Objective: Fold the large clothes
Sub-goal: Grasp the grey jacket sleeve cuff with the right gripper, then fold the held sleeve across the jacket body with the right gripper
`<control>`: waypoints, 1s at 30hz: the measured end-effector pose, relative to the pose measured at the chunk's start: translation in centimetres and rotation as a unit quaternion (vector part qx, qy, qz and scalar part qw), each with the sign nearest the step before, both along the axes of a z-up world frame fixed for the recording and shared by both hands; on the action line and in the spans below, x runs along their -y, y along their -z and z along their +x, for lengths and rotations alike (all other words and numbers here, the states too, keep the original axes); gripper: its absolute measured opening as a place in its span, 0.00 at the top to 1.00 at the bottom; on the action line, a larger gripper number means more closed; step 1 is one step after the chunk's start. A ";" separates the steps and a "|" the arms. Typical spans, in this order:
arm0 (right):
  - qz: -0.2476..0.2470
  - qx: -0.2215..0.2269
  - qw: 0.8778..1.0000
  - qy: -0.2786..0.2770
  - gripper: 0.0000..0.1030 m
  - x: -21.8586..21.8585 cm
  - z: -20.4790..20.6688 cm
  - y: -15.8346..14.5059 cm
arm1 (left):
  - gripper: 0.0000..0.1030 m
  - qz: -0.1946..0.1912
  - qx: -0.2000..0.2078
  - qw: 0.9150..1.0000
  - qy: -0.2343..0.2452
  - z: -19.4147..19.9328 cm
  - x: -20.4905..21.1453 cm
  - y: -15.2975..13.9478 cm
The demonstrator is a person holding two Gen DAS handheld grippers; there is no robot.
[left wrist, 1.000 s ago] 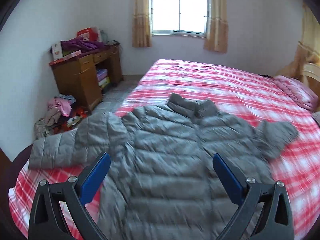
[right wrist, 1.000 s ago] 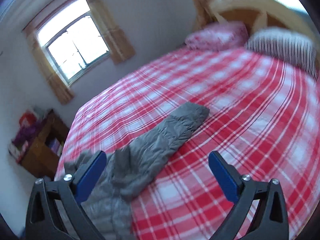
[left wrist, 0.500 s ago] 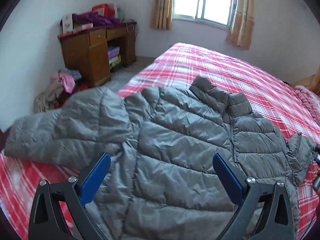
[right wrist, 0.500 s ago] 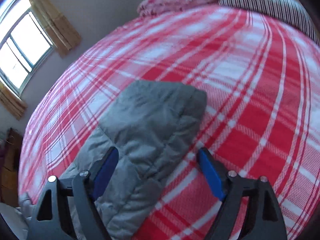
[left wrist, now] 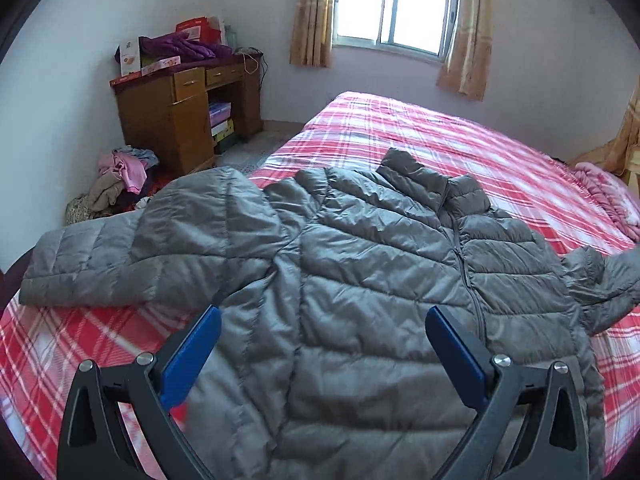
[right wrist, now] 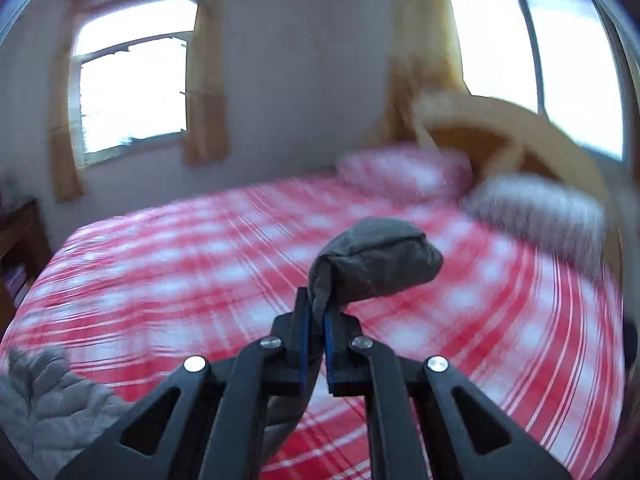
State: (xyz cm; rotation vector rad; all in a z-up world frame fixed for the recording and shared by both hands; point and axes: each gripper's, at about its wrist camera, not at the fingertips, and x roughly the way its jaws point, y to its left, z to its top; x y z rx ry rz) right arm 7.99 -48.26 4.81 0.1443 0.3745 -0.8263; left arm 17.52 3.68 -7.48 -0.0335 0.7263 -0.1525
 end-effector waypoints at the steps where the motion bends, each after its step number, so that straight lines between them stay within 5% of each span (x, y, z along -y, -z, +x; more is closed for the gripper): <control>1: -0.026 0.003 0.999 -0.035 0.92 -3.2 0.6 -2.0 | 0.01 0.000 0.002 1.000 -0.003 -0.4 -0.6 -0.1; 7: -0.044 -0.002 0.969 -0.242 0.92 -21.1 4.8 -5.6 | 0.01 -0.017 0.005 1.000 -0.018 -2.5 -4.3 -0.6; 12: 0.008 -0.033 0.928 -0.371 0.92 -34.3 9.2 -0.9 | 0.01 -0.018 0.010 0.999 -0.030 -3.6 -7.2 -0.6; 15: 0.045 -0.056 0.910 -0.409 0.91 -38.2 11.8 3.8 | 0.01 -0.012 0.014 0.999 -0.036 -3.8 -8.6 -0.5; 16: 0.053 -0.063 0.905 -0.417 0.85 -39.2 12.6 5.5 | 0.01 -0.009 0.014 0.999 -0.038 -3.7 -8.8 -0.4; 18: 0.074 -0.086 0.894 -0.433 0.37 -40.8 13.9 8.3 | 0.01 -0.006 0.008 0.999 -0.040 -3.3 -9.3 -0.1; 19: 0.113 -0.106 0.877 -0.454 0.02 -41.3 14.4 9.8 | 0.01 -0.006 0.004 0.999 -0.040 -2.9 -9.4 0.1; 21: 0.200 -0.089 0.842 -0.492 0.02 -40.3 14.0 10.7 | 0.01 -0.005 0.002 0.999 -0.037 -2.4 -9.1 0.2; 22: 0.212 -0.077 0.840 -0.494 0.02 -39.2 13.7 10.4 | 0.01 -0.002 0.002 0.999 -0.034 -2.1 -8.9 0.3; 25: 0.202 -0.020 0.864 -0.461 0.03 -34.9 11.4 8.0 | 0.01 0.012 0.005 1.000 -0.025 -0.6 -7.2 0.2; 26: 0.196 0.006 0.880 -0.432 0.11 -32.4 10.4 6.9 | 0.01 0.014 0.006 1.000 -0.026 -0.1 -6.7 0.1; 27: 0.189 0.014 0.898 -0.397 0.21 -29.8 9.6 6.2 | 0.01 0.012 0.009 1.000 -0.026 0.9 -5.8 -0.1; 29: 0.169 -0.016 0.927 -0.336 0.69 -25.8 10.0 5.7 | 0.01 0.016 0.016 0.999 -0.031 2.7 -4.1 -0.2; 30: 0.156 -0.035 0.939 -0.304 0.72 -24.1 10.1 5.9 | 0.01 0.024 0.019 0.999 -0.036 3.5 -3.2 -0.1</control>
